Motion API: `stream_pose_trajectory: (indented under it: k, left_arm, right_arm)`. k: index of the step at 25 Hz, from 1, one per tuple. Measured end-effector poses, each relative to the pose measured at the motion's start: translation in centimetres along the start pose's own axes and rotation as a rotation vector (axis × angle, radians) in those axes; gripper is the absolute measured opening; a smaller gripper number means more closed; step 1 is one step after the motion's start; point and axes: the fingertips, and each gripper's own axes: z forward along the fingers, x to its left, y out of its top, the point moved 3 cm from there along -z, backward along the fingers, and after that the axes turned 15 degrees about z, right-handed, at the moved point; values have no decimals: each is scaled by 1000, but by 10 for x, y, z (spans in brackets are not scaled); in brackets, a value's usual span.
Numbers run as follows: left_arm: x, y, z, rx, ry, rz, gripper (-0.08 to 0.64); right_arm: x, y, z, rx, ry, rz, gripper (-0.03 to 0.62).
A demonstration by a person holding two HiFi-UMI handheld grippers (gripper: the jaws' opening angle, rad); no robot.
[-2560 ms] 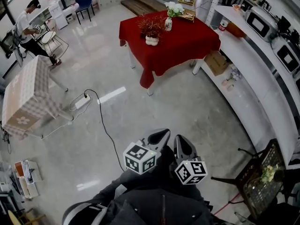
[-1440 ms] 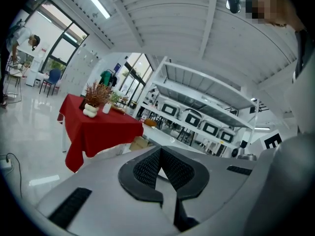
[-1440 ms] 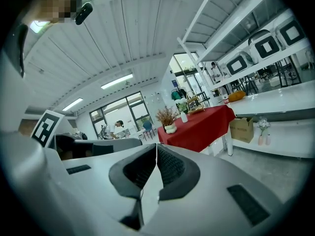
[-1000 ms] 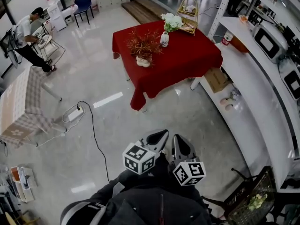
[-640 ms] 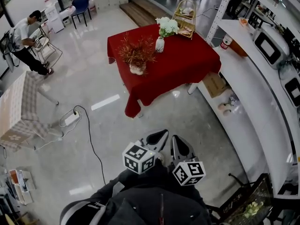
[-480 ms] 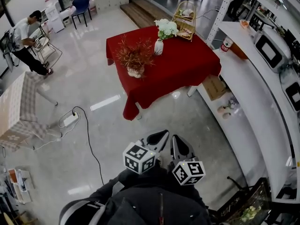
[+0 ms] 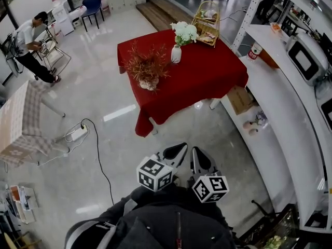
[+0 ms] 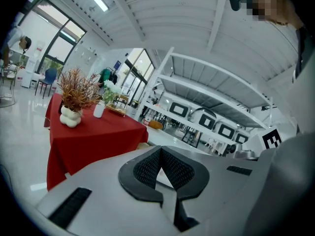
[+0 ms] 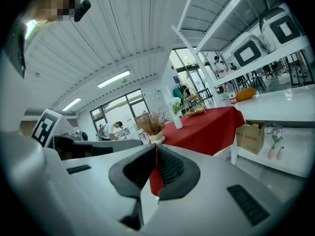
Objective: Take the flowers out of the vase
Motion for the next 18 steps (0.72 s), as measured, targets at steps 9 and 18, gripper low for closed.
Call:
stream_pose_trajectory:
  k: [9, 18]
  left_arm:
    - [11, 4, 24, -11, 16, -10, 9]
    - [19, 10, 34, -26, 58, 1, 9]
  right_arm:
    - [-16, 12, 14, 10, 20, -8, 12]
    - [-23, 27, 23, -5, 39, 10, 12]
